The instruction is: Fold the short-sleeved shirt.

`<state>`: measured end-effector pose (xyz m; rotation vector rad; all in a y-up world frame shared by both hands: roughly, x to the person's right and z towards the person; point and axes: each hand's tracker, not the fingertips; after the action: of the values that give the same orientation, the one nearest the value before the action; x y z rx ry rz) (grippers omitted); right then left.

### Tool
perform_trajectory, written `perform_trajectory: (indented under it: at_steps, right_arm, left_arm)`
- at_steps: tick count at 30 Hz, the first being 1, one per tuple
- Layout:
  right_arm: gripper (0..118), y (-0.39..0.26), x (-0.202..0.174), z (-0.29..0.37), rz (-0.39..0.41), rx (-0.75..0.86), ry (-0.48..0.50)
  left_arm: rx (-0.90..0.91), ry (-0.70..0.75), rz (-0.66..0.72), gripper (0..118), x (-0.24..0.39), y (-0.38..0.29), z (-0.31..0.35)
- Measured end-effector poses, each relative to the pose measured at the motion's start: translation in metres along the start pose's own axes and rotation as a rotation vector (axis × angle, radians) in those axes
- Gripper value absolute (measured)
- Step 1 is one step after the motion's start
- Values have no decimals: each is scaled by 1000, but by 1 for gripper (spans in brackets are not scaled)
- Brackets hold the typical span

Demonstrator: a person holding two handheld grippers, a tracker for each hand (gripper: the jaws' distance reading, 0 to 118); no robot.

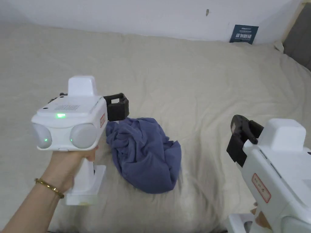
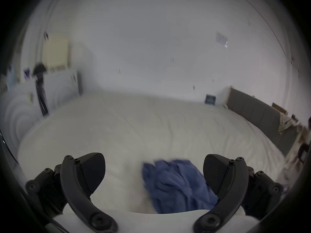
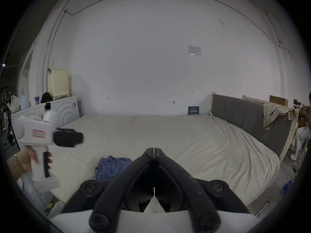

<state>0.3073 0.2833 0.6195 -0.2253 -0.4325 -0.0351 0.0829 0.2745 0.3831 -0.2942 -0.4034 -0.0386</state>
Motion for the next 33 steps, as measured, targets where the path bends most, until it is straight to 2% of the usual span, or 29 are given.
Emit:
perform_trajectory:
  at_steps: [4,5,6,9,10,12,14,16,26,27,28,29,30,32,33]
  right_arm:
    - [1,3,-11,-4,16,43,-9]
    - [1,3,-13,-4,18,51,-9]
    - [1,4,-15,-5,23,57,-9]
    - [1,7,-22,-5,37,66,5]
    - [1,8,-23,-5,35,66,12]
    - [1,10,-26,-5,31,67,25]
    - [1,10,-28,-3,27,69,30]
    - [1,10,-29,-3,25,68,33]
    - [1,4,-31,-9,25,28,54]
    - [1,3,-31,-11,23,24,57]
    - [1,3,-32,-13,21,17,61]
    - [1,2,-32,-14,22,12,62]
    - [1,1,-32,-16,23,9,62]
    - [1,0,-33,-20,24,-4,64]
    - [1,-1,-33,-23,25,-11,65]
  left_arm:
    - [184,120,-75,115,-11,-3,45]
    - [202,136,-80,110,-13,-6,54]
    - [217,144,-83,96,-14,-8,62]
    - [227,132,-81,82,-17,-21,75]
    - [223,130,-79,64,-17,-23,77]
    - [207,120,-80,22,-18,-28,78]
    - [186,115,-86,4,-17,-35,77]
    - [162,100,-74,0,-20,-39,77]
    - [41,50,-57,0,-22,-41,52]
    - [17,42,-57,4,-23,-39,44]
    - [-40,24,-65,16,-23,-35,31]
    - [-73,34,-45,33,-22,-33,18]
    - [-119,27,-27,54,-24,-30,4]
    - [-239,-42,20,87,-28,-27,-33]
    - [-306,-54,26,108,-25,-26,-48]
